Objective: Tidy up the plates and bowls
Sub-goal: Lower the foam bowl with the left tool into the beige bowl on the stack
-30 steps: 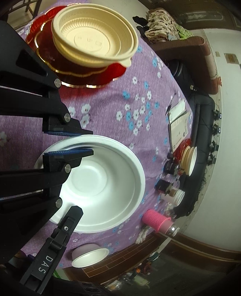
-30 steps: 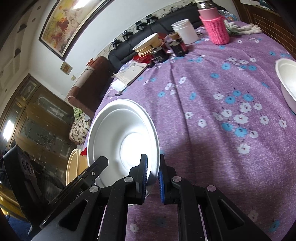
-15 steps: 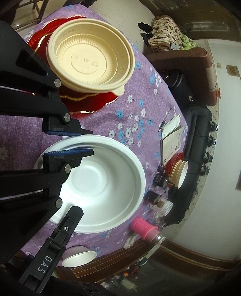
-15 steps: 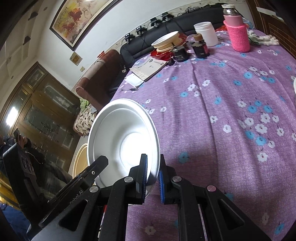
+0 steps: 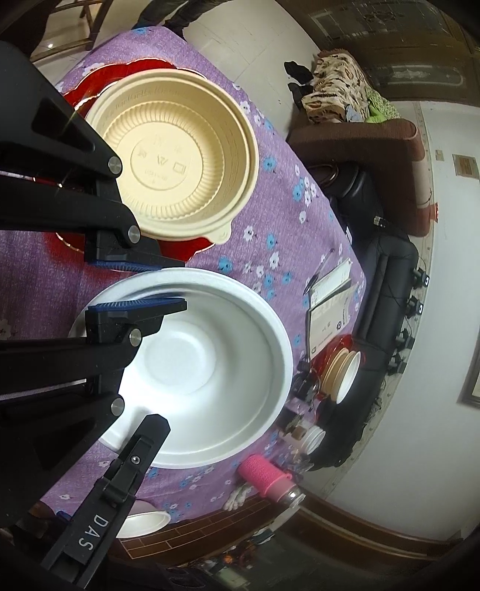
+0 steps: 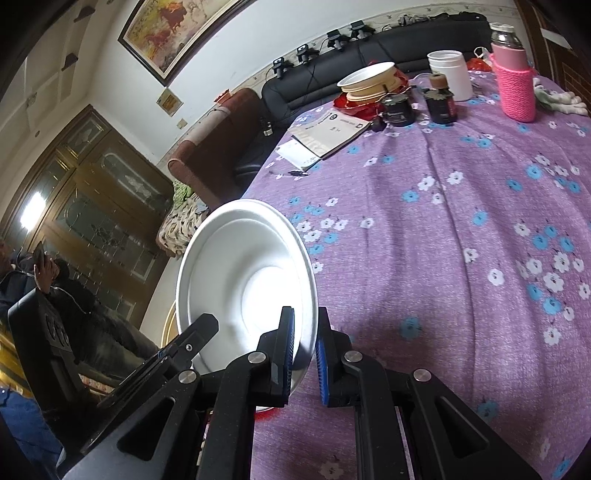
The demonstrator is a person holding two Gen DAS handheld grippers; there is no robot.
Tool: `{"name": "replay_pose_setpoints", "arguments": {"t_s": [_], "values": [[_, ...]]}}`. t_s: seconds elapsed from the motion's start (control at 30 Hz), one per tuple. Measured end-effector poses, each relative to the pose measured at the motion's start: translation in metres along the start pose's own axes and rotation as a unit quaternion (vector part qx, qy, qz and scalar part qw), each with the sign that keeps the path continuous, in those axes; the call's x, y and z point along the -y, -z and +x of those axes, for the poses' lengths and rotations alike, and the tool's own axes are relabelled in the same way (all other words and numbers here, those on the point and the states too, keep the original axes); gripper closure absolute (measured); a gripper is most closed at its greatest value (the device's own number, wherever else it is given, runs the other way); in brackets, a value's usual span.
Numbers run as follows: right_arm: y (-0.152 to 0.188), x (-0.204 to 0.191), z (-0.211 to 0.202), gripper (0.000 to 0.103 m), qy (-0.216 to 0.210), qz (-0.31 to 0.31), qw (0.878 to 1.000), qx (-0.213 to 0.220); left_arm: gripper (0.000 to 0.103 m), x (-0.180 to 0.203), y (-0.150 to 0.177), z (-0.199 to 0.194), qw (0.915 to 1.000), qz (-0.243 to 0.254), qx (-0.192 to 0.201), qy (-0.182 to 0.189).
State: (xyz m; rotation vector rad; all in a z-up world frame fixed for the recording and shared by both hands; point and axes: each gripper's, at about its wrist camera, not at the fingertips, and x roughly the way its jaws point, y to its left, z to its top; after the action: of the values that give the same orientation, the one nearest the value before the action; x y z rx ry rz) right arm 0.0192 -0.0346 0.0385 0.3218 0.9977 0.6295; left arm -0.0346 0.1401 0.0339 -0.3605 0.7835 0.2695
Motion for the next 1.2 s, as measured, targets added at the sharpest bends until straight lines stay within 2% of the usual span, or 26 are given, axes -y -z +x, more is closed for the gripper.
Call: {"name": "replay_pose_setpoints", "arguments": {"t_s": [0.23,0.73,1.2], "values": [[-0.004,-0.014,0.01,0.092,-0.008,-0.013,1.0,-0.009,0.092,-0.018,-0.007,-0.004,0.9998,-0.018,0.004,-0.006],[-0.006,-0.071,0.039,0.092,-0.039,-0.061,0.997,-0.036,0.092,-0.069,-0.019,-0.02,0.9963,-0.069,0.024,-0.044],[-0.001,-0.094,0.058,0.092,-0.054,-0.078,0.994,-0.058,0.092,-0.093,-0.019,-0.02,0.9936,-0.086,0.025,-0.068]]}}
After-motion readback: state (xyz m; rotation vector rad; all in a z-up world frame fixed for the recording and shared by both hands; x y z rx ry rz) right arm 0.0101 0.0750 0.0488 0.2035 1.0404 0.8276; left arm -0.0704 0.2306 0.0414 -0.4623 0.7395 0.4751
